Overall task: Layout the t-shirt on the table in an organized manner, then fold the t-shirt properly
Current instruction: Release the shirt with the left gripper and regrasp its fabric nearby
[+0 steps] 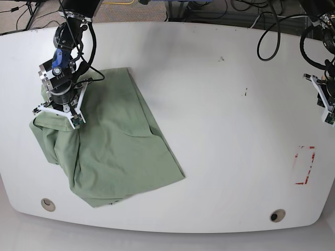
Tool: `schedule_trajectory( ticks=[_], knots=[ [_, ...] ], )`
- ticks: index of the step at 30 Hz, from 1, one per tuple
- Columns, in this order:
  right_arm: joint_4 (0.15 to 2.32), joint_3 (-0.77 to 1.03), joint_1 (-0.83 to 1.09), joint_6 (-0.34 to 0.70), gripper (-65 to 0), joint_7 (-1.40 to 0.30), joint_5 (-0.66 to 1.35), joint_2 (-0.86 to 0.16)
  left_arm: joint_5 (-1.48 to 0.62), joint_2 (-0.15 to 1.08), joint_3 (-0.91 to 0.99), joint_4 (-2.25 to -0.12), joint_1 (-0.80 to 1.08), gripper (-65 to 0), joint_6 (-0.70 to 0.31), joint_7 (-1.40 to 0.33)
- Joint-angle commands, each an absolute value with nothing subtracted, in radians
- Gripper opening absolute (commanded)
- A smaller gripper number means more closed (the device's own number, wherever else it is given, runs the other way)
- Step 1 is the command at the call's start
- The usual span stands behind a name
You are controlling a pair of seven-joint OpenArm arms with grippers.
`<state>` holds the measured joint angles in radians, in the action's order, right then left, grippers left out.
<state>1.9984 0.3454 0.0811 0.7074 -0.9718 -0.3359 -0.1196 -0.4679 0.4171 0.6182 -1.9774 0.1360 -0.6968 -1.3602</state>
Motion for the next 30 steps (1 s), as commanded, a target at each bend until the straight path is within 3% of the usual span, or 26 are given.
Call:
schedule_trajectory(
  ticks=[1, 11, 17, 23, 26, 30],
  knots=[
    [2.02, 0.351, 0.07, 0.698, -64.8, -0.97, -0.348, -0.131, -0.478, 0.403, 0.611, -1.992, 0.13, -65.0, -0.698, -1.334],
    [2.022, 0.349, 0.021, 0.698, -64.8, -0.97, -0.349, -0.136, -0.473, 0.249, 0.294, -1.989, 0.056, -63.2, -0.698, -1.313],
    [2.023, 0.349, 0.002, 0.698, -64.8, -0.97, -0.349, -0.136, -0.467, 0.113, 0.125, -1.96, -0.036, -42.6, -0.698, -1.29],
    [2.023, 0.349, -0.002, 0.698, -64.8, -0.97, -0.349, -0.136, -0.358, -0.019, 0.004, -1.922, -0.12, -22.9, -0.55, -1.231],
    [2.023, 0.349, -0.002, 0.698, -64.8, -0.97, -0.349, -0.136, -0.308, -0.062, -0.076, -1.86, -0.173, -17.6, -0.479, -1.204],
    [2.023, 0.346, -0.002, 0.698, -64.8, -0.97, -0.349, -0.136, -0.282, -0.125, -0.151, -1.745, -0.243, -16.9, -0.427, -1.164]
  ],
)
